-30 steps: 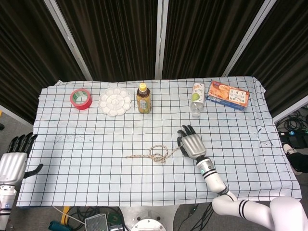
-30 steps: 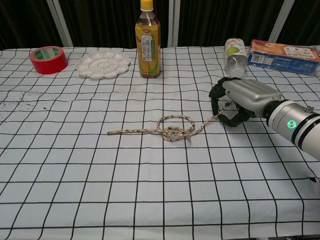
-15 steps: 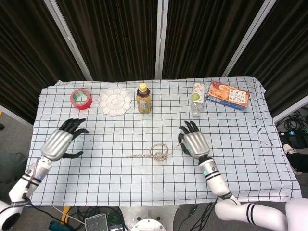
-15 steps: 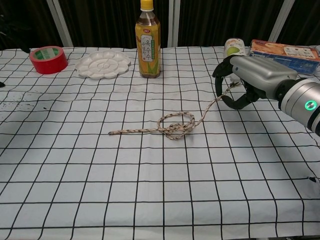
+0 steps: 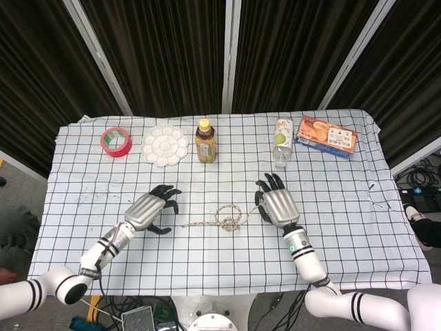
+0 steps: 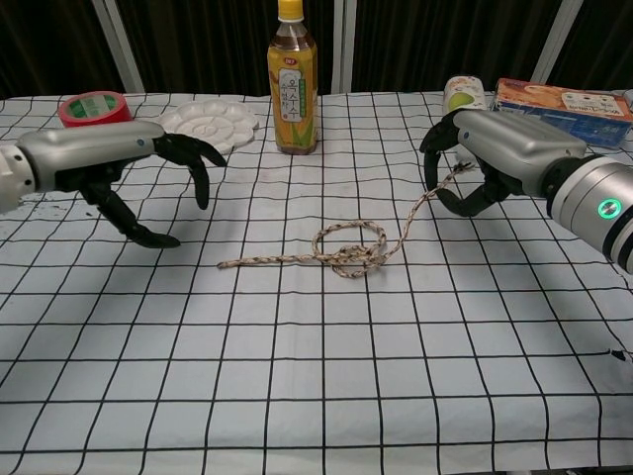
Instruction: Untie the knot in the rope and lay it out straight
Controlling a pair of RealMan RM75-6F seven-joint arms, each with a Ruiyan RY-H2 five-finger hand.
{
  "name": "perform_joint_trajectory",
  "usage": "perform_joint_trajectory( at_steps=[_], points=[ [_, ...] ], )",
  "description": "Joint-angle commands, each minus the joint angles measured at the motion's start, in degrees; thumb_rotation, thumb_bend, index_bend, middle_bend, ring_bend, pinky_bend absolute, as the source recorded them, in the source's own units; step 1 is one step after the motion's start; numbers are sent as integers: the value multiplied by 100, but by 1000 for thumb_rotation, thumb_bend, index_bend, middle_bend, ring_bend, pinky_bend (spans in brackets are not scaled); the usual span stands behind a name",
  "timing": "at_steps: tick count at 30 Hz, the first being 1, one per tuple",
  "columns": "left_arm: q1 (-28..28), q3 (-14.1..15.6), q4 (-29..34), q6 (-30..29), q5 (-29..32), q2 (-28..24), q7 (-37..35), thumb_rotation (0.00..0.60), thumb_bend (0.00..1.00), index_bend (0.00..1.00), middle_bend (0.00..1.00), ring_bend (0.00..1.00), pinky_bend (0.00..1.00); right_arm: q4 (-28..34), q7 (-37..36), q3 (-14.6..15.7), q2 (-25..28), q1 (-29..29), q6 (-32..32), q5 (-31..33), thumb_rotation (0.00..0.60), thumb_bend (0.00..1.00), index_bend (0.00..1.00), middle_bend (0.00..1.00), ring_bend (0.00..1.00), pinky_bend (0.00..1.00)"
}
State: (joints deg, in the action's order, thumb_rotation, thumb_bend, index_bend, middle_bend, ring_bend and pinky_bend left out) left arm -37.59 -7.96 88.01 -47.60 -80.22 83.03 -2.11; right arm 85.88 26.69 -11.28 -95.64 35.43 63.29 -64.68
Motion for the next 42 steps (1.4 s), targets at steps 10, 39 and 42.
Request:
perform_joint_trajectory(
  at_steps=[10,39,42],
  points=[
    [-314,-81,-494,-36,1155,1052,1473,600,166,491,119,0,0,-62,-105,54,-59,-52,61,5,600,487,614,191,0,0],
    [-574,86,-873,-151,1480,1531,1903,600,289,514,118,0,0,-196,-133,60,-155,-28,45,13,600,493,616,187,0,0],
    [-585,101,-930,-154,1451,1569,1887,600,297,517,118,0,0,-211,-145,65,-167,-31,40,17,600,494,616,185,0,0]
  ],
)
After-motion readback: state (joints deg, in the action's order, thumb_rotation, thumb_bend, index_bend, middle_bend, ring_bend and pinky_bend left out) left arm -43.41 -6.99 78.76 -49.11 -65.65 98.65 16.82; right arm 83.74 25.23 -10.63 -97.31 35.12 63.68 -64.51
